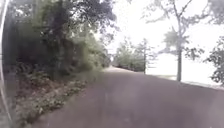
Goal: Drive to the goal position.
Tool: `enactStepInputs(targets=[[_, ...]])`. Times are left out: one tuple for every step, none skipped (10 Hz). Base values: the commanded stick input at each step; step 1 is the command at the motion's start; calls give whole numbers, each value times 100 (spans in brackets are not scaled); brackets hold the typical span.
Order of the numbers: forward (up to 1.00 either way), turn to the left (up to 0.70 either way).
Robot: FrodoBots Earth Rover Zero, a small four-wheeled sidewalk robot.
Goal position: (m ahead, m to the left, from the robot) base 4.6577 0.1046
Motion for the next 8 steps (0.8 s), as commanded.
enactStepInputs(targets=[[70, 0], [70, 0], [70, 0], [70, 0], [70, 0], [70, 0], [70, 0], [70, 0]])
